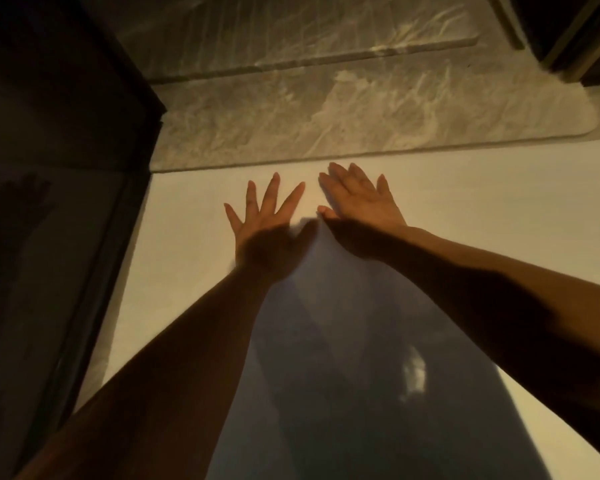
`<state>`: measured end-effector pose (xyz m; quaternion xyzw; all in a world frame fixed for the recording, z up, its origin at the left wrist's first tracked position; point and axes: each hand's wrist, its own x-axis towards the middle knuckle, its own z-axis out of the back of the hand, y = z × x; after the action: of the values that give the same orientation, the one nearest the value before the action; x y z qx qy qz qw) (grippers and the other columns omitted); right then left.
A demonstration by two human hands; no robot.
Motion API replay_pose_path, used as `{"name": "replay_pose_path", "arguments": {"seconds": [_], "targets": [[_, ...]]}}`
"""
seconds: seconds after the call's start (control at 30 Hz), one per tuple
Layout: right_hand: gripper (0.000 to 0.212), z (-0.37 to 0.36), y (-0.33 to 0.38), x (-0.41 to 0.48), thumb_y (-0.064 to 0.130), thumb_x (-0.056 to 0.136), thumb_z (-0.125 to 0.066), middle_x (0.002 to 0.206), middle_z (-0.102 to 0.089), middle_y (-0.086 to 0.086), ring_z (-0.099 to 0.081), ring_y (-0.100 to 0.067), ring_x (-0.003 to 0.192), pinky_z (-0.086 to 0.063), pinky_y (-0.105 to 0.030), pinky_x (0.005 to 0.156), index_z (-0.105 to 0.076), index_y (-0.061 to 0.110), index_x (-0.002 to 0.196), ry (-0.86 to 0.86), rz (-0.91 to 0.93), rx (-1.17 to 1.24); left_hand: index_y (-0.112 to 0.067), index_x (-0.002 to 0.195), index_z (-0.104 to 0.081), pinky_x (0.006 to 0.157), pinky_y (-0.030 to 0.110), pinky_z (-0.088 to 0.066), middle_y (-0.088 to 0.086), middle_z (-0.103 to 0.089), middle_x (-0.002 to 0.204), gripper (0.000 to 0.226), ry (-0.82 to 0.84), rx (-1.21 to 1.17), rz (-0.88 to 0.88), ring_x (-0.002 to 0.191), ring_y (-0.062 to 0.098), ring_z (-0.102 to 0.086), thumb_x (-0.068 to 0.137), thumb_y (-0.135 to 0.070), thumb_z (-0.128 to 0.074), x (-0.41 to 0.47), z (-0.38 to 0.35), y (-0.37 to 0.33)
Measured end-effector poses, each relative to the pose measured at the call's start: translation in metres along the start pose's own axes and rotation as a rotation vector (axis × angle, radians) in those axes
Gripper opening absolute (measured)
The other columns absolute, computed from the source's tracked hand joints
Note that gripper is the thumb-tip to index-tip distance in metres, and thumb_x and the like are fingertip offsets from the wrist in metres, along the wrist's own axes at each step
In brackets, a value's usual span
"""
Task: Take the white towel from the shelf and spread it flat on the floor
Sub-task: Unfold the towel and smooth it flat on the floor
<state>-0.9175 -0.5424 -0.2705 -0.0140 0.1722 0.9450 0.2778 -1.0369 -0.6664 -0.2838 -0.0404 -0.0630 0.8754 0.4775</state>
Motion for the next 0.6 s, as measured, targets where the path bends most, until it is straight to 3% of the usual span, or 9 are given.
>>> {"name": "replay_pose_path", "arguments": {"seconds": [0.17,0.43,0.6], "targets": [[0.059,-0.001,0.0,0.016,0.047,0.097,-0.023,0.159,0.0,0.002,0.004,-0.02,0.145,0.006,-0.051,0.113,-0.005,0.025,0.148,0.052,0.01,-0.022,-0.042,0.145,-0.018,0.108,0.067,-0.005,0.001,-0.011,0.16,0.068,-0.018,0.044,-0.011,0.146,0.036,-0.005,0.085,-0.07,-0.028,0.0,0.001,0.0],[0.059,0.017,-0.045,-0.001,0.052,0.095,-0.015,0.159,0.001,0.004,0.003,-0.022,0.145,0.003,-0.054,0.113,-0.006,0.028,0.148,0.055,-0.029,-0.107,-0.045,0.145,-0.013,0.108,0.067,-0.002,-0.002,-0.007,0.16,0.067,0.019,0.015,-0.001,0.146,0.035,-0.001,0.084,-0.069,-0.027,0.002,-0.001,0.003],[0.061,0.02,-0.063,-0.025,0.053,0.094,-0.012,0.159,0.0,0.001,0.005,-0.024,0.145,0.003,-0.058,0.111,-0.007,0.027,0.148,-0.007,-0.191,-0.085,-0.046,0.145,-0.008,0.108,0.068,-0.002,-0.003,-0.004,0.16,0.067,0.03,0.027,-0.01,0.146,0.035,0.001,0.084,-0.07,-0.024,0.002,-0.001,0.003]]}}
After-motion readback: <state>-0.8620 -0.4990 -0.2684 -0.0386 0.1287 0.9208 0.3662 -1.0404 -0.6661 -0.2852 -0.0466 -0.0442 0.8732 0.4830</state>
